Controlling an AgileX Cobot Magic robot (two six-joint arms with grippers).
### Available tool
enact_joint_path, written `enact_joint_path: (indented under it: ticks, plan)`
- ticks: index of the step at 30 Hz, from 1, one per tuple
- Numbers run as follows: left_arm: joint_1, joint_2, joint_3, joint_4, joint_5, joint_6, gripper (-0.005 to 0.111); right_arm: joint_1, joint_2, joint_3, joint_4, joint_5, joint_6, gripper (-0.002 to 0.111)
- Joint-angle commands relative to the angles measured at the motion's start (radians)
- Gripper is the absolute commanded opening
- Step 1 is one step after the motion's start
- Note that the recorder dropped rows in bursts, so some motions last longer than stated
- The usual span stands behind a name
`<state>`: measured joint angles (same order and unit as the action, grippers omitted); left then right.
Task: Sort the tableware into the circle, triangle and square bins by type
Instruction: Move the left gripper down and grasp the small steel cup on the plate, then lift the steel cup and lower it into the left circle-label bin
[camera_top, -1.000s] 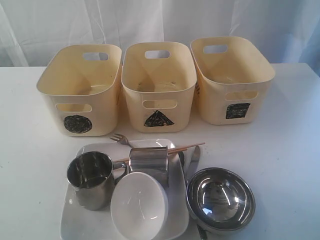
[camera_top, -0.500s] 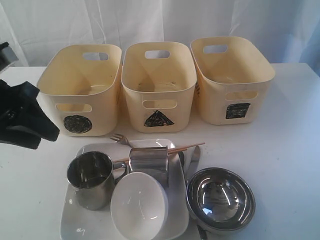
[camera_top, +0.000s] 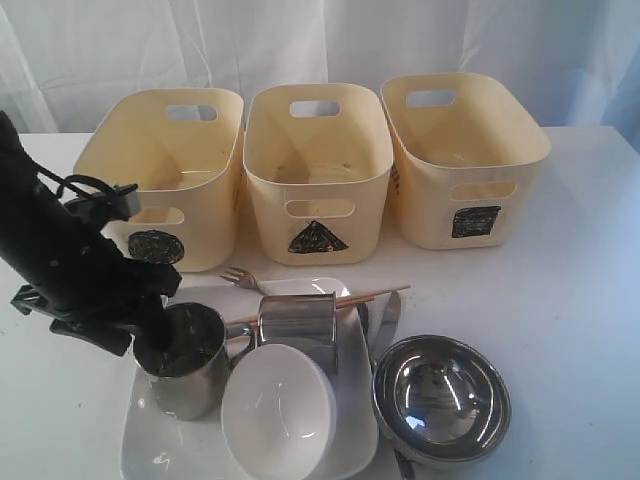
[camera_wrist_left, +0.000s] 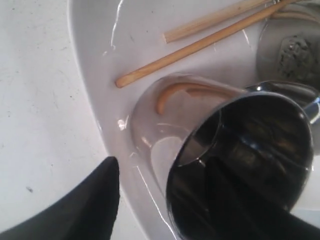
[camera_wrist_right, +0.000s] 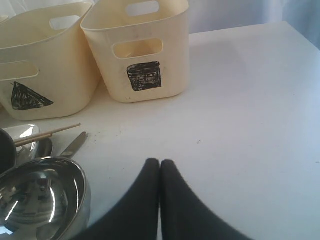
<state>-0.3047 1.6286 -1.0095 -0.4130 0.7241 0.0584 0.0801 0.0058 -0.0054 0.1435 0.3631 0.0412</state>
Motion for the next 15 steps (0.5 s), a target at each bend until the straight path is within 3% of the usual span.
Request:
enact_joint_path:
  ticks: [1,3,11,15]
  plan:
    - [-0.035,0.035,0.001,0.004,-0.023,-0.014,0.055,0.0,-0.006,0.005,-0.005,-0.017,-0.003,0.0]
    - [-0.046,0.042,0.001,0.009,-0.03,-0.034,0.049,0.0,-0.006,0.005,-0.005,-0.017,-0.003,0.0]
    - [-0.046,0.046,0.001,0.003,-0.03,-0.045,0.0,0.0,-0.006,0.005,-0.005,-0.017,-0.003,0.0]
    - [-0.046,0.046,0.001,0.003,-0.021,-0.045,0.0,0.0,-0.006,0.005,-0.005,-0.017,-0.003,0.0]
